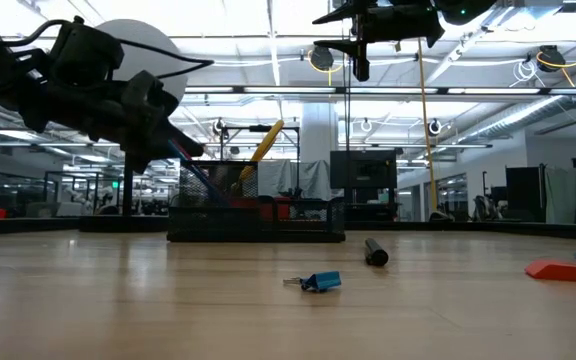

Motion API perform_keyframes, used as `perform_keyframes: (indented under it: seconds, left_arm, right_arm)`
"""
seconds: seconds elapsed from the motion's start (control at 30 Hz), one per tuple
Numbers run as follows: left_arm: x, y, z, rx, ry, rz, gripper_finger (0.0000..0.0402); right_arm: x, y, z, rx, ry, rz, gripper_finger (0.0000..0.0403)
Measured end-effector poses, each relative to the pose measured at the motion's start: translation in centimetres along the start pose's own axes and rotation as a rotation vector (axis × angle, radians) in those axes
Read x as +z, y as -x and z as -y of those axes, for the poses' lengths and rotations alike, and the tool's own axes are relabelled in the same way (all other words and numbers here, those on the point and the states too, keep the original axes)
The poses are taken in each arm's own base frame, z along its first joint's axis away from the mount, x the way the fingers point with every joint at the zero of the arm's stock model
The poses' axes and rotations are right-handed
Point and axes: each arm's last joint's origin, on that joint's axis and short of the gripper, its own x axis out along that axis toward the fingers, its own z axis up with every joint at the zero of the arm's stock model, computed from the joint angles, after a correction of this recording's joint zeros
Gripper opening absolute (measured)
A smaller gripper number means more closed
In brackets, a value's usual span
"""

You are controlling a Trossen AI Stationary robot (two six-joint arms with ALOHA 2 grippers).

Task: Pick and place office supplies into organizer
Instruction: Put the white pen into the black organizer, then put the black pen into the black organizer

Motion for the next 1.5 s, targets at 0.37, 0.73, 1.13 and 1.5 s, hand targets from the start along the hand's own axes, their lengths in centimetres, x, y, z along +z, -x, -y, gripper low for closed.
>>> perform_keyframes:
  seconds: [0.37, 0.73, 1.13, 1.5]
  left_arm:
    - [0.8, -0.3, 0.3, -0.023, 0.091, 0.021, 0.0126]
    - [6.6, -2.4, 2.4, -0.137, 0.079, 0.062, 0.0199]
    - [14.9, -3.2, 5.5, -0.171, 0.097, 0.055, 0.0178]
    - [20.5, -1.5, 5.1, -0.218, 0.291, 0.197, 0.0153]
  right_arm:
    - [-0.1, -0.1, -0.1, 0.003, 0.011, -0.003, 0.0144]
    - [0.1, -0.1, -0.3, 0.03, 0.059, 0.007, 0.0144]
    - [0.5, 0.3, -2.2, 0.332, 0.206, -0.103, 0.0144]
    - [0.0, 0.4, -3.6, 0.481, 0.333, -0.193, 0.0144]
